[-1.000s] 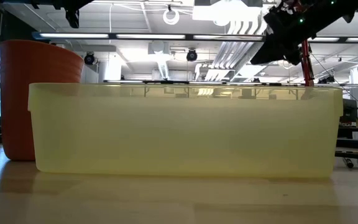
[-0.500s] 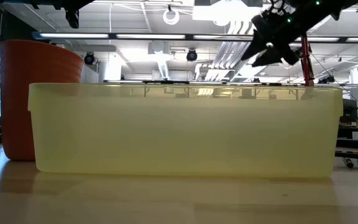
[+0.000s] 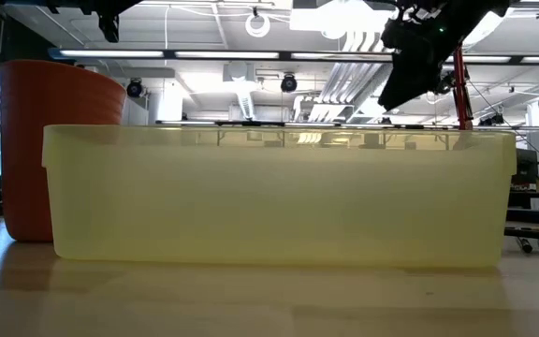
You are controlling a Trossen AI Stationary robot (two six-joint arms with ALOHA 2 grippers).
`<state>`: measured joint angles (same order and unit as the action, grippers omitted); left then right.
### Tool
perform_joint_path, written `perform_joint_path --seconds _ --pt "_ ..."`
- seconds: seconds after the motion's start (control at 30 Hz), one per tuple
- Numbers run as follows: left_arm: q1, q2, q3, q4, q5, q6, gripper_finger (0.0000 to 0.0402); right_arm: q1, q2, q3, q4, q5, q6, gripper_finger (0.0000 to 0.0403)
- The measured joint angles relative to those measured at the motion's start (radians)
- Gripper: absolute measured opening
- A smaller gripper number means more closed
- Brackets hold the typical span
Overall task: Pick & Place Paint Supplies
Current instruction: Put the yellow paint bottle into the yellow bin
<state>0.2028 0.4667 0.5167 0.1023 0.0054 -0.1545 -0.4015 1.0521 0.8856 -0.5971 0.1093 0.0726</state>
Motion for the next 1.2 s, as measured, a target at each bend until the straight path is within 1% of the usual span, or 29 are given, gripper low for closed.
perform_joint_path --seconds 0.17,0.37,0.5,0.57,0.73,0.9,1.2 --pt "0.000 0.000 0.000 -0.001 0.003 0.020 0.0000 -0.003 0.000 0.000 0.006 -0.009 -0.055 0.0228" --pt "0.000 0.000 0.000 -0.039 0.003 0.020 0.0000 -0.063 -0.001 0.000 0.011 -0.019 -0.070 0.0228" --pt "0.000 0.000 0.000 -0.053 0.002 0.019 0.0000 -0.141 -0.001 0.000 0.039 -0.133 -0.068 0.0228" --pt "0.000 0.000 0.000 -0.049 0.002 0.019 0.0000 -0.178 0.006 0.000 0.048 -0.155 -0.056 0.0228" --pt "0.000 0.000 0.000 -0.044 0.002 0.019 0.0000 -0.248 0.068 0.000 0.058 -0.160 0.047 0.0228" --pt "0.000 0.000 0.000 -0.044 0.002 0.017 0.0000 -0.246 0.134 0.000 0.132 -0.144 0.117 0.0228" --pt "0.000 0.000 0.000 -0.044 0.002 0.000 0.0000 -0.246 0.147 0.000 0.142 -0.135 0.136 0.0228"
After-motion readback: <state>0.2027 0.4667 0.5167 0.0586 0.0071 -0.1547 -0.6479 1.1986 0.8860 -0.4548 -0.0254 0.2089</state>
